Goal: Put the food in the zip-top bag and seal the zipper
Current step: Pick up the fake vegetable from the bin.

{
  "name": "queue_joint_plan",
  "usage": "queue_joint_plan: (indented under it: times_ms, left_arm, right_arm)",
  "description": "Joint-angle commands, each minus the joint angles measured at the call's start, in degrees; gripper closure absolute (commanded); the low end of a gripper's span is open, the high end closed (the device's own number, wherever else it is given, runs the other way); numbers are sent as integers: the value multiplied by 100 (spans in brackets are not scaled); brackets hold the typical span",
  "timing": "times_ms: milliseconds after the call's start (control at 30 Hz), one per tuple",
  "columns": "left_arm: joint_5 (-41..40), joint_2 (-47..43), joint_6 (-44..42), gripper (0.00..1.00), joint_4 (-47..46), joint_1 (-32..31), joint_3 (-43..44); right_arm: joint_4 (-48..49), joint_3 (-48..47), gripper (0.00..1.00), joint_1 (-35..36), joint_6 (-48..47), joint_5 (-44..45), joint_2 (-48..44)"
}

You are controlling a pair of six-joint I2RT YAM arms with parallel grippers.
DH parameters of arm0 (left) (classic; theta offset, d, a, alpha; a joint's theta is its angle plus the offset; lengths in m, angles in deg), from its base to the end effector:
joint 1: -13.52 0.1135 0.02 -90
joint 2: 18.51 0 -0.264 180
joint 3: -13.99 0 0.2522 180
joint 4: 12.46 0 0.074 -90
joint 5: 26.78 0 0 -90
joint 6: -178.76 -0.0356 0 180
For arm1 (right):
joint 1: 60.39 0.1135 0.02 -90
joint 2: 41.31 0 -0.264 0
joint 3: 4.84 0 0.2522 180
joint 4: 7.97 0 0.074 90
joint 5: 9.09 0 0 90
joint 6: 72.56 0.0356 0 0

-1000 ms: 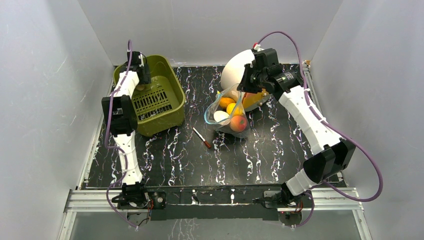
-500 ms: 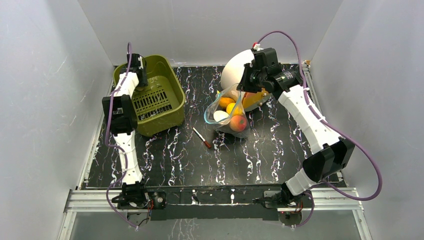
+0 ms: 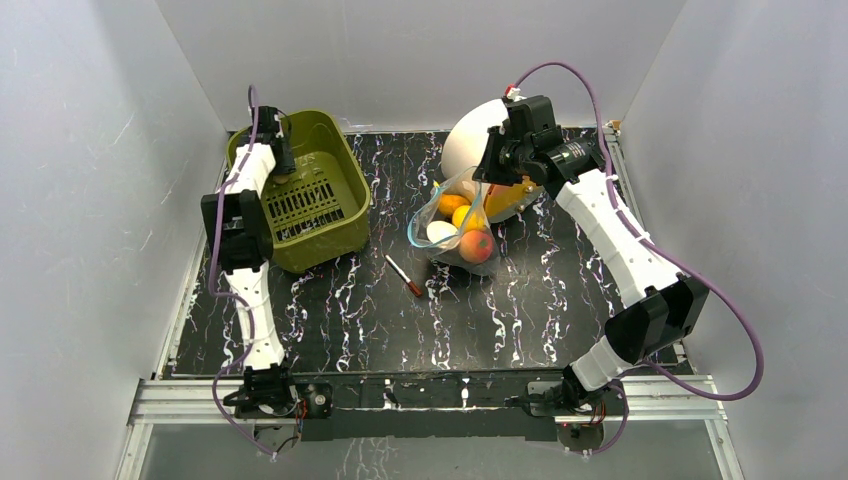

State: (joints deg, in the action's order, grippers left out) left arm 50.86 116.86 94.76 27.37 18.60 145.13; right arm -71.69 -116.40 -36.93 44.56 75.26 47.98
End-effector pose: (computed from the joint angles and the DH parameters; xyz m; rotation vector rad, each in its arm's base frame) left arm 0.5348 0.0552 0.2047 -0.3311 2.3066 0.2441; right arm 0.3033 0.1354 0.4006 0.0228 2.3565 0.5590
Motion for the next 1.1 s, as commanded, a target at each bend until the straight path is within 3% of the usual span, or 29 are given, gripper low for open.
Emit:
queue_joint_plan:
  times_ms: [0, 533, 833, 1067]
  left_arm:
    - [286, -958, 448, 69, 286, 20, -296]
    - [1985, -3469, 1639, 72, -121, -48, -2417]
    - [3125, -4336, 1663, 73, -230, -172, -2724]
    - [3653, -4687, 1716, 74, -185, -754, -2780]
  right_arm:
    - [472, -109, 100, -44, 75, -69, -231]
    - [763, 340, 100, -44, 335, -339, -463]
    - [885, 478, 100, -44, 564, -469, -493]
    - [939, 490, 100, -45, 695, -503, -476]
